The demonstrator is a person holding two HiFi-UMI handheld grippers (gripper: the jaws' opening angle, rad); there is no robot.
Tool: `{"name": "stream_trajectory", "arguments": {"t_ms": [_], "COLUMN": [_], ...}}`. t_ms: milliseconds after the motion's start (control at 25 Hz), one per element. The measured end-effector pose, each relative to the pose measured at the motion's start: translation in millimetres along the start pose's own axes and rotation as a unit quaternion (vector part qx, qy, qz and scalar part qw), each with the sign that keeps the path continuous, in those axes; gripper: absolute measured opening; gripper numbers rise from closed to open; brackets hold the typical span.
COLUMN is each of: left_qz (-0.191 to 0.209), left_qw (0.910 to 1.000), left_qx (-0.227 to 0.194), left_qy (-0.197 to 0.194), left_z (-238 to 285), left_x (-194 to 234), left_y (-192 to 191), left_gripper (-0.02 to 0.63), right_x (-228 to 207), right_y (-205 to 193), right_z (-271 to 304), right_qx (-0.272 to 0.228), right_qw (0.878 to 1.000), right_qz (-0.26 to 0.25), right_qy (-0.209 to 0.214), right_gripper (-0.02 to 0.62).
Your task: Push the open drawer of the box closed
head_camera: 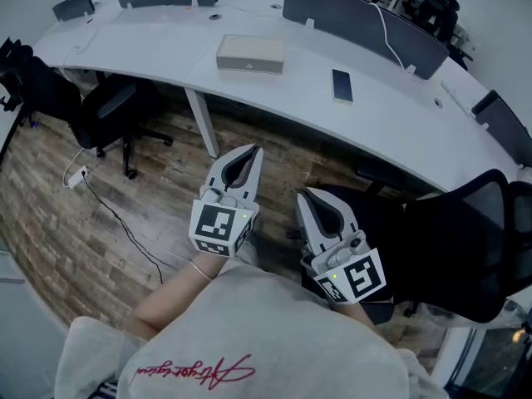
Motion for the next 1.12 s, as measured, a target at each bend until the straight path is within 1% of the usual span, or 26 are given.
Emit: {"name": "stream_trajectory", "arguments": {"t_ms": [120,320,480,600,840,1120], "left_qz": [-0.001,0.008,0.005,0.012,0.011,0.009], "left_qw": [1.0000,1.0000,1.0000,0.9999,0.9999,0.9999], "left_qx": [0.002,-0.001,0.001,0.001,0.005,0.005], "left_qy": [0.004,-0.002,-0.007,-0.010,-0.001,0.002], "left_z": [-9,-16,-20,-23,-34,-45], "left_x": [0,-1,-2,-3,-4,-9], "left_y": [0,4,5,6,2,-1], "left_gripper": [0.017,0.017,0.017,0.017,0.017,0.017], "right_x": [4,10,14,17,23,29], "right_y": [1,-1,-1,1,-1,-2], "right_z": [0,3,3,1,1,1], "right_qx": [-0.004,-0.005,-0.003,-0.007,-0.001,-0.002], "right_qw": [1.000,1.000,1.000,1.000,1.000,1.000], "right_qz": [0.000,-0.002,0.003,-0.005,-0.017,-0.016], "right_qy": [0.005,0.009,0.005,0.002,0.009,0.024], "right_gripper": [0.018,0.018,0.019,0.018,0.018,0.018]}}
Point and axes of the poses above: the fingertips, and each gripper's own axes: z forward along the fingers, x to its left, y out of its top, the point moved 8 cm from there along -z, backward along the fingers, and after that the axes turned 1 degree about z, right-handed, at the moved point
